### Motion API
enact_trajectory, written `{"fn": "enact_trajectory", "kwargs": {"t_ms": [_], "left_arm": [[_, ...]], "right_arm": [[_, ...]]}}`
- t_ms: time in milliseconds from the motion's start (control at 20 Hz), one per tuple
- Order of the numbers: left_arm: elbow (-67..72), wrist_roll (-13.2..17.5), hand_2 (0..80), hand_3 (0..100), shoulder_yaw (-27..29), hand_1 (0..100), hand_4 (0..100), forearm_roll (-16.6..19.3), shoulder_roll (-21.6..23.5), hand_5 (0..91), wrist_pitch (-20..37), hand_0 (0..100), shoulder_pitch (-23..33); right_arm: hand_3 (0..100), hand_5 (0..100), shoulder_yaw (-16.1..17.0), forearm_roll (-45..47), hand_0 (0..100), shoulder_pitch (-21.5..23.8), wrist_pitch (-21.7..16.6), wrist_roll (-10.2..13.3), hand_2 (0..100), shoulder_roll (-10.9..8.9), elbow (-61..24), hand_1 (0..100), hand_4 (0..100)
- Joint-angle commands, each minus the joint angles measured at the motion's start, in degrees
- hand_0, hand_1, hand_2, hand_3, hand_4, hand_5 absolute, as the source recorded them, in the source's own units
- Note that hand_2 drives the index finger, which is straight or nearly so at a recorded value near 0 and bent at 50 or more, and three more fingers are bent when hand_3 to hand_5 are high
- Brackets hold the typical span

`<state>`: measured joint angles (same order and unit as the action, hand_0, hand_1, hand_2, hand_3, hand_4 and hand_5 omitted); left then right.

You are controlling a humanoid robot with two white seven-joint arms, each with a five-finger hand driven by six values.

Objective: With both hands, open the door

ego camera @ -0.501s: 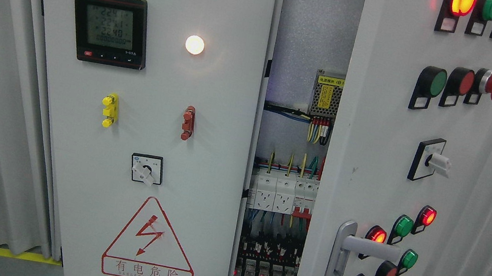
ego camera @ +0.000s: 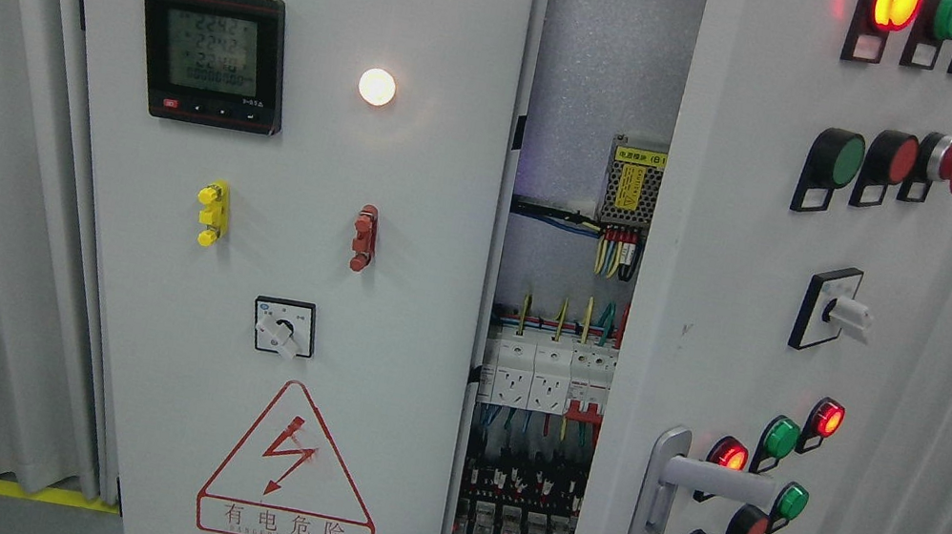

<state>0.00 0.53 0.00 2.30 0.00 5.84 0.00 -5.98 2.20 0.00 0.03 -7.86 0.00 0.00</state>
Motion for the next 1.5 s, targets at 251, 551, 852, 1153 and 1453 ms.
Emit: {"fn": "enact_trajectory", "kwargs": {"t_ms": [251, 551, 852, 1153, 1453], "left_arm": [[-14.96, 0.00, 2.8, 3, -1.58, 0, 4, 0.16, 0.61, 0.0, 0.32, 30, 7.01], [-52.24, 17.24, 2.8, 3, -1.15, 0, 4, 0.16, 2.46, 0.0, 0.49, 30, 16.69], [-78.19, 39.80, 2.8, 3, 0.00, 0, 4, -0.81, 3.07, 0.0, 0.32, 30, 22.32], [-97.36, 44.46, 2.8, 3, 0.00, 0, 4, -9.41, 8.42, 0.0, 0.31, 30, 24.61], [-109.58, 44.73, 2.8, 3, 0.00, 0, 4, -21.71, 16.95, 0.0, 0.32, 30, 22.86]], "right_arm": [[0, 0, 0.00, 0.00, 22, -1.32, -0.03, 0.04, 0, -0.26, 0.70, 0, 0], [0, 0, 0.00, 0.00, 22, -1.32, -0.03, 0.04, 0, -0.26, 0.70, 0, 0], [0, 0, 0.00, 0.00, 22, -1.32, -0.03, 0.04, 0, -0.26, 0.70, 0, 0], [0, 0, 0.00, 0.00, 22, -1.32, -0.03, 0.04, 0, -0.26, 0.70, 0, 0], [0, 0, 0.00, 0.00, 22, -1.32, -0.03, 0.04, 0, -0.26, 0.70, 0, 0]]}}
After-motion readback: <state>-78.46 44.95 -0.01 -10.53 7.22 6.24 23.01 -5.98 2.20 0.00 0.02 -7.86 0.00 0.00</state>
